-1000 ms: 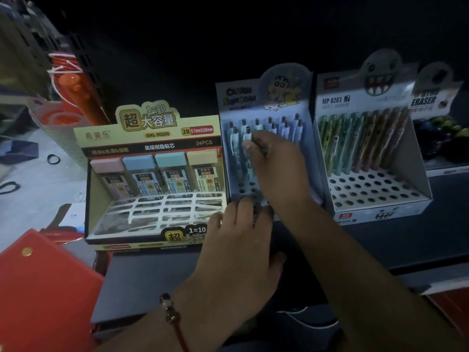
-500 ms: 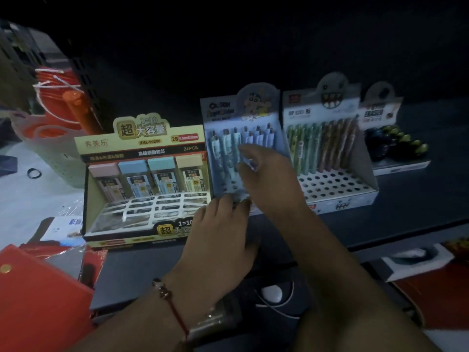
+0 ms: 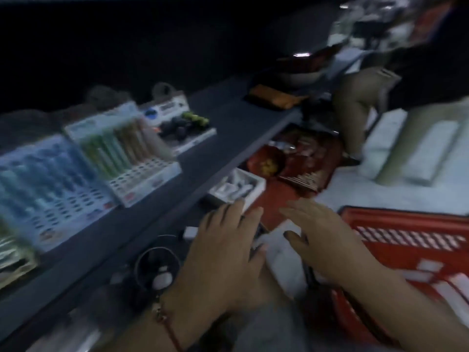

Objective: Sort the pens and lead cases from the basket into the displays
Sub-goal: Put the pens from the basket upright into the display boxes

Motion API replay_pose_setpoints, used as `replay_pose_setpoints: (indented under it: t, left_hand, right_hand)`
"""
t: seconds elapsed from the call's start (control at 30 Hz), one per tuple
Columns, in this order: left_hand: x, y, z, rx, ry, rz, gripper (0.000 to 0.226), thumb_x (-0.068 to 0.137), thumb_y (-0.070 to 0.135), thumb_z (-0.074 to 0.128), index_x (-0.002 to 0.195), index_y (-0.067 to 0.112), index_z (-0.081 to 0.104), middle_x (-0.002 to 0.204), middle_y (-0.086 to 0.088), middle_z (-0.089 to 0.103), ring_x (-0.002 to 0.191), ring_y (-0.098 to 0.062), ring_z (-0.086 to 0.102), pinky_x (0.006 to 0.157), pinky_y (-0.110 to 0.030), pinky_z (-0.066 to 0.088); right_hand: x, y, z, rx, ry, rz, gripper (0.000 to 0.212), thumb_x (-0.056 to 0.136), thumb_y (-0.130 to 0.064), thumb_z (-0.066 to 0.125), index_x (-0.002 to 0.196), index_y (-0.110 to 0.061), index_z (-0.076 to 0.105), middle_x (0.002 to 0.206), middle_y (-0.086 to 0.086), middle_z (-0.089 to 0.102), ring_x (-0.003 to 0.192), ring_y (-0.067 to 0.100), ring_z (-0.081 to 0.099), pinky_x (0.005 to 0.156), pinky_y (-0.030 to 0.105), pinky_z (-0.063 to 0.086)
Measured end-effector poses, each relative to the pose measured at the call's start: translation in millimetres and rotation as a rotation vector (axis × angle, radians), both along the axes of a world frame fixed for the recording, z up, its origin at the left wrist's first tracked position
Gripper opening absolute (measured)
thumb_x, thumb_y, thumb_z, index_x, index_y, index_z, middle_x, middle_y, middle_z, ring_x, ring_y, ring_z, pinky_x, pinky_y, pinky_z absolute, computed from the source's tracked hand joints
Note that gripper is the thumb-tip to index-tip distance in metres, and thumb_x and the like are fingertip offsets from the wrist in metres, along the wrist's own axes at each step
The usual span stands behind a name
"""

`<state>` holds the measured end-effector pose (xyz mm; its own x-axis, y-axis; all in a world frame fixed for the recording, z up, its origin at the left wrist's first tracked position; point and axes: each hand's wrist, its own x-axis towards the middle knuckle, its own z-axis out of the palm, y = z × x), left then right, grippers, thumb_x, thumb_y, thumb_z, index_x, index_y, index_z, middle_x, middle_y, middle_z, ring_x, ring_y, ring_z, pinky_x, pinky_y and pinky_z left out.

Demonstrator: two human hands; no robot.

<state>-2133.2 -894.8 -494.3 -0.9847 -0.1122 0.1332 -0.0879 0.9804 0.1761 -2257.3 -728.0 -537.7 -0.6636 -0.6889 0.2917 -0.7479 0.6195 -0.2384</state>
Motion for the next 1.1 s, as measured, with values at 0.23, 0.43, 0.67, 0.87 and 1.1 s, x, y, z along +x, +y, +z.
replay_pose_setpoints:
  t: [0.23, 0.43, 0.67, 0.87, 1.1]
  left_hand:
    - [-79, 132, -38, -0.077, -0.125, -0.386, 0.057, 0.084, 0.058, 0.041, 0.134, 0.029, 0.044, 0.128, 0.002, 0.051, 0.117, -0.024, 0.050, 0.097, -0.041, 0.042]
    - [-122, 194, -80, -0.074, -0.356, -0.565, 0.049, 0.092, 0.053, 0.048, 0.133, 0.027, 0.046, 0.126, 0.000, 0.054, 0.117, -0.027, 0.051, 0.097, -0.040, 0.043]
    - [-148, 198, -150, -0.019, -0.403, -0.616, 0.044, 0.096, 0.056, 0.035, 0.131, 0.033, 0.048, 0.131, 0.008, 0.052, 0.125, -0.017, 0.041, 0.112, -0.039, 0.025]
    - [-164, 185, -169, 0.019, -0.456, -0.696, 0.055, 0.099, 0.058, 0.027, 0.128, 0.025, 0.060, 0.133, 0.009, 0.056, 0.132, -0.016, 0.032, 0.120, -0.046, -0.001]
    - [-194, 178, -185, -0.046, -0.604, -0.644, 0.052, 0.100, 0.055, 0.031, 0.109, 0.020, 0.069, 0.116, 0.003, 0.065, 0.122, -0.022, 0.042, 0.119, -0.047, 0.005]
  right_hand:
    - [8, 162, -49, 0.095, -0.144, -0.356, 0.044, 0.069, -0.030, 0.064, 0.108, -0.014, 0.073, 0.108, 0.005, 0.071, 0.095, 0.027, 0.069, 0.080, 0.036, 0.058]
    - [6, 240, -97, 0.316, -0.643, -0.585, 0.055, 0.093, -0.040, 0.060, 0.145, -0.030, 0.046, 0.140, -0.002, 0.056, 0.124, 0.019, 0.054, 0.102, 0.033, 0.046]
    - [-61, 241, -142, 0.277, -0.903, -0.675, 0.051, 0.098, -0.051, 0.051, 0.142, -0.024, 0.052, 0.141, 0.003, 0.057, 0.121, 0.021, 0.058, 0.101, 0.034, 0.046]
    - [-120, 211, -209, 0.216, -1.252, -0.657, 0.030, 0.107, -0.028, 0.043, 0.123, -0.011, 0.060, 0.109, 0.005, 0.063, 0.084, 0.009, 0.062, 0.069, 0.013, 0.048]
    - [-131, 194, -302, 0.038, -1.460, -0.935, 0.025, 0.102, -0.017, 0.052, 0.115, 0.001, 0.064, 0.092, 0.008, 0.063, 0.081, 0.020, 0.062, 0.061, 0.022, 0.049]
